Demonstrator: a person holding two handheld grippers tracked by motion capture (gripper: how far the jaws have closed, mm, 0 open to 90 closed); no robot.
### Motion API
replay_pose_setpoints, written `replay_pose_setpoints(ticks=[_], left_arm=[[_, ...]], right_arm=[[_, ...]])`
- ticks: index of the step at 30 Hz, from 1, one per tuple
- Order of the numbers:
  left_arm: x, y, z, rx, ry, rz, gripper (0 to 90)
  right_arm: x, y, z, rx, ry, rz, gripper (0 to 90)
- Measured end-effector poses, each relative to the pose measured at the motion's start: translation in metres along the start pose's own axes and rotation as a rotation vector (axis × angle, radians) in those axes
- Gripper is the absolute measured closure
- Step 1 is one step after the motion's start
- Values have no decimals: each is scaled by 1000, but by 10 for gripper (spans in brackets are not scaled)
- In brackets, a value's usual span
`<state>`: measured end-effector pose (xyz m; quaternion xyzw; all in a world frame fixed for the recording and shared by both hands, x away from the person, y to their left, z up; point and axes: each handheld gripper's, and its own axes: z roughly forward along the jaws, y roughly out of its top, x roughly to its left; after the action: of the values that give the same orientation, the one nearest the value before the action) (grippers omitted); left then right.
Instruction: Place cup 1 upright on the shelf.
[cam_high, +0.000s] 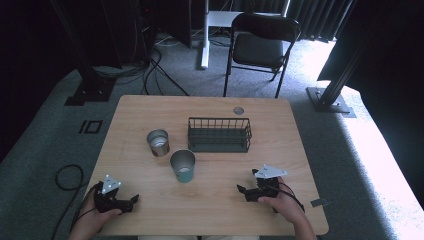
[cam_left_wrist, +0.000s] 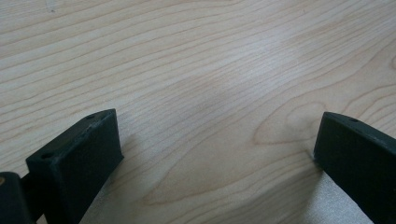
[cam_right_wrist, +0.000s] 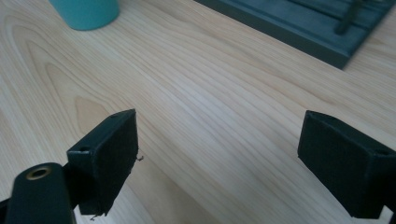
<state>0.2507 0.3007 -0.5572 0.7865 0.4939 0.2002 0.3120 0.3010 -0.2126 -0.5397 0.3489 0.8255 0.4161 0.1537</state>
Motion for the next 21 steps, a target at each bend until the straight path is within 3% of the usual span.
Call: replay_pose_setpoints(ticks=[21], left_arm=[[0, 0, 0, 0, 0, 0, 15]], right_arm=[[33, 33, 39, -45, 113, -76, 120]])
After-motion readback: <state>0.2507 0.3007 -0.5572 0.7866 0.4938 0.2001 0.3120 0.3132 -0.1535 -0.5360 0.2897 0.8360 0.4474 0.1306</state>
